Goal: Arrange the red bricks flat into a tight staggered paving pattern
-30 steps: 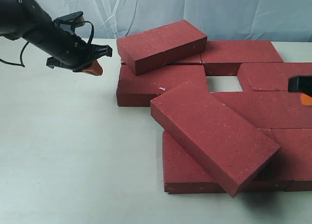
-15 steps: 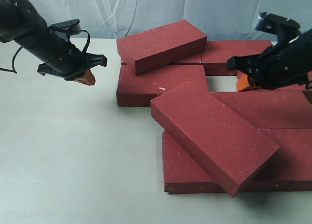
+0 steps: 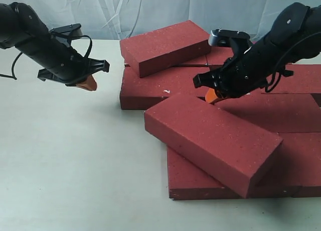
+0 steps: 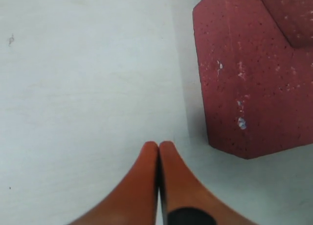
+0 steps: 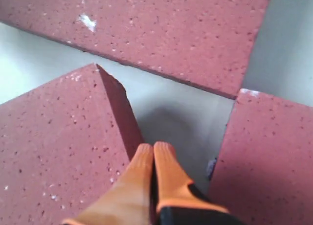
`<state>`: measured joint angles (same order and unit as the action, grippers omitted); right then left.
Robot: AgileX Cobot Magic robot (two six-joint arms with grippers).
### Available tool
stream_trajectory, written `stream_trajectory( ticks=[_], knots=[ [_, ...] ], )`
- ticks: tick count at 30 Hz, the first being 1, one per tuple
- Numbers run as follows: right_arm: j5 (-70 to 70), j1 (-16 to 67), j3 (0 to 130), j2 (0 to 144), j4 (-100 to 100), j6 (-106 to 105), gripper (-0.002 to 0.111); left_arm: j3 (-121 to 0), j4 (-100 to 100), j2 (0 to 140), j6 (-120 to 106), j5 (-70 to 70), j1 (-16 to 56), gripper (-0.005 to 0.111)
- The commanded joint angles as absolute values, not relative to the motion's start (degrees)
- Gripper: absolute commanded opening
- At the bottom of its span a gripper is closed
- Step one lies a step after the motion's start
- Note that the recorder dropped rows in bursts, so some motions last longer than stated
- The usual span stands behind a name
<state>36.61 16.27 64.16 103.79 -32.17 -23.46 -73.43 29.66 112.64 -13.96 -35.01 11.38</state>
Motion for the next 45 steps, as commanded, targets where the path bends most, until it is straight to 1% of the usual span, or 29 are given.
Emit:
stream_trajectory(
  ticks=[1,6,14,17,19,20,22,31,39,45],
  knots=[
    [40.2,18.1,65.8,103.9,-32.2,-26.2,-0.001,-73.1,29.9,111.9,-13.6,-34.2,11.1,0.0],
    [43.4,20.0,66.7,103.9,-34.3,-29.8,-0.001,-73.1,30.0,111.9,-13.6,-33.4,11.1,0.0],
    [46.9,20.0,68.5,102.6,-36.3,-32.4,-0.001,-73.1,30.0,111.9,-13.6,-31.3,11.1,0.0],
    [44.7,20.0,70.2,101.8,-33.1,-27.8,-0.001,-73.1,30.0,111.9,-13.6,-30.3,11.1,0.0],
    [43.4,20.0,71.5,101.8,-28.4,-22.5,-0.001,-73.1,30.0,111.9,-13.6,-30.1,11.1,0.0],
    [41.5,20.0,72.1,101.8,-23.0,-17.0,-0.001,-73.1,30.0,112.5,-13.6,-29.7,11.1,0.0],
    [40.1,20.0,72.4,102.3,-19.6,-14.2,-0.001,-73.1,30.7,114.2,-13.6,-29.4,11.1,0.0],
    [37.1,20.0,72.4,112.3,-18.2,-12.0,-0.001,-75.8,36.5,121.0,-13.6,-26.9,11.1,0.0],
    [31.5,20.0,72.4,115.4,-18.3,-11.7,-0.001,-75.8,38.5,124.2,-13.8,-27.0,11.2,0.0],
    [27.7,20.0,72.4,115.9,-18.3,-11.5,-0.001,-75.8,38.9,125.5,-13.9,-26.0,13.1,0.0]
  ],
)
